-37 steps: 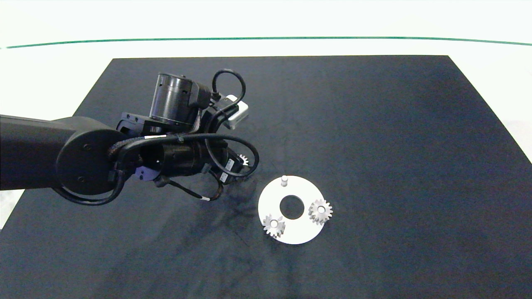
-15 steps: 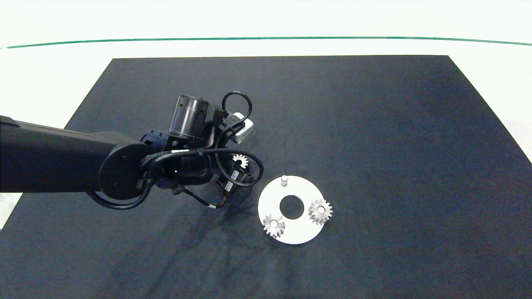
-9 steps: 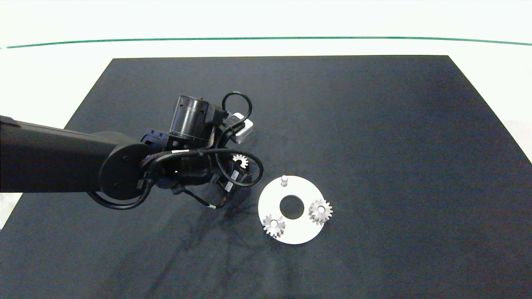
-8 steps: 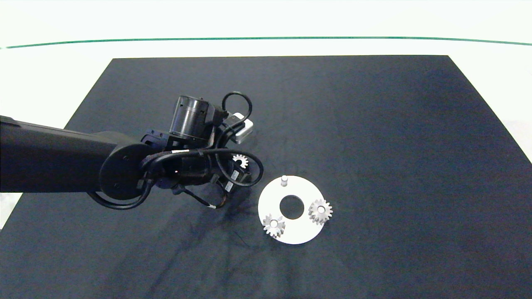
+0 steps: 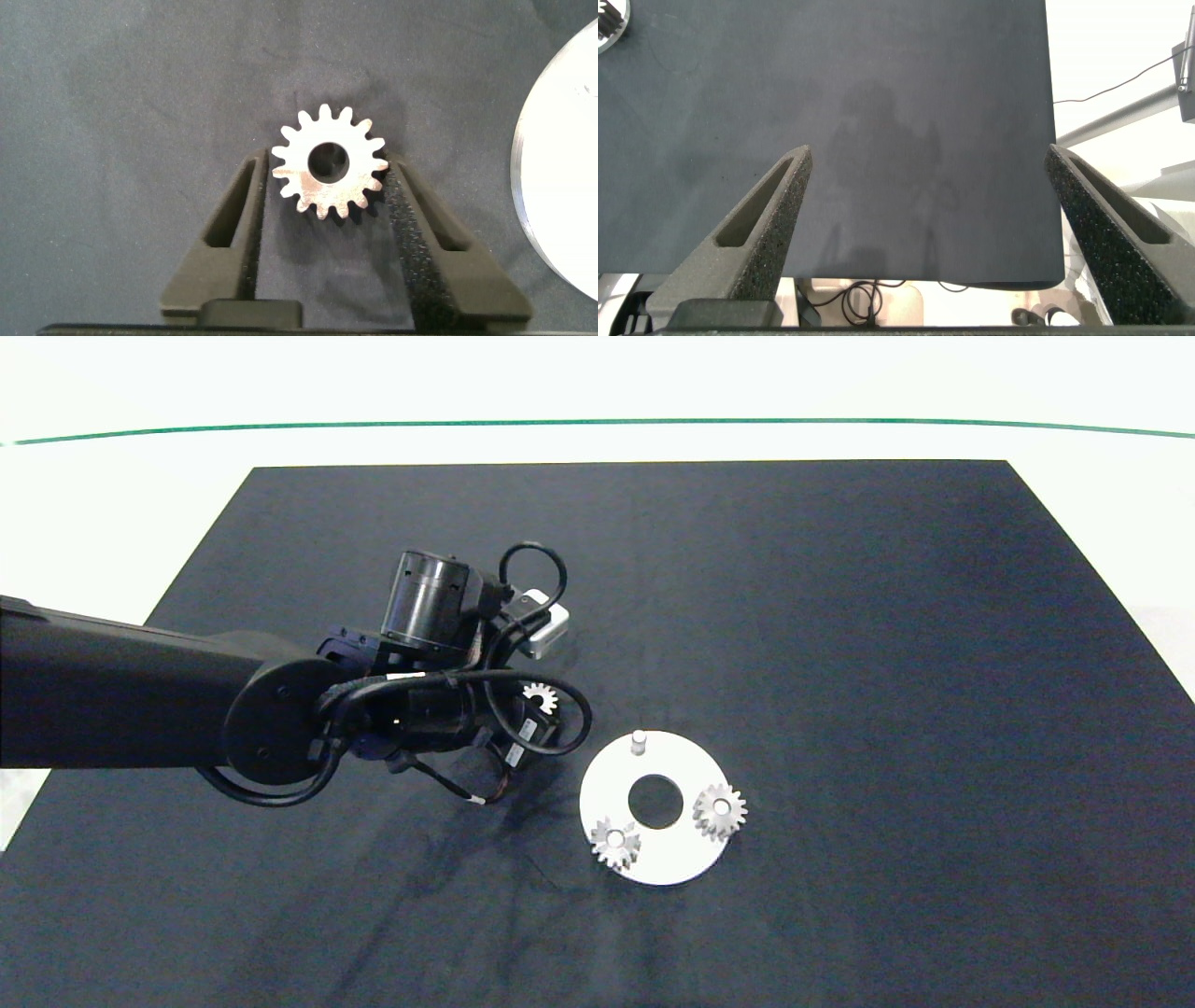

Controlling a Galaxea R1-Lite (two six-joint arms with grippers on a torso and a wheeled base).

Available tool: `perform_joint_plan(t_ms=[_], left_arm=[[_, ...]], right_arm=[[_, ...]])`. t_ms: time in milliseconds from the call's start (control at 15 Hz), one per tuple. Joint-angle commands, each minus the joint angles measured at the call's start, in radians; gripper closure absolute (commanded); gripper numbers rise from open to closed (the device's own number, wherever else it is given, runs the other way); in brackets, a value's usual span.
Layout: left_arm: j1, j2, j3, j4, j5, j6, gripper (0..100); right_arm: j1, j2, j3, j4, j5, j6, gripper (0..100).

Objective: Install three planetary gears onto the carrier pins

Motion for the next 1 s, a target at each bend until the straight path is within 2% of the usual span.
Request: perform_joint_plan(t_ms=[67,867,1000], left_arm=[[0.001,0.004,0.0,-0.001,0.001,0.002,62],[0.0,0.007,0.001,0.001,0.001,-0.004,86],[-0.006,-0.019,0.0,0.009,0.0,-0.007,87]], right_arm=[[0.001,0.001,0.0,0.004,-0.002,-0.001,0],[0.001,0.0,0.001,0.004,-0.002,-0.001,0],[0.001,0.0,0.001,0.004,-0.002,-0.001,0]])
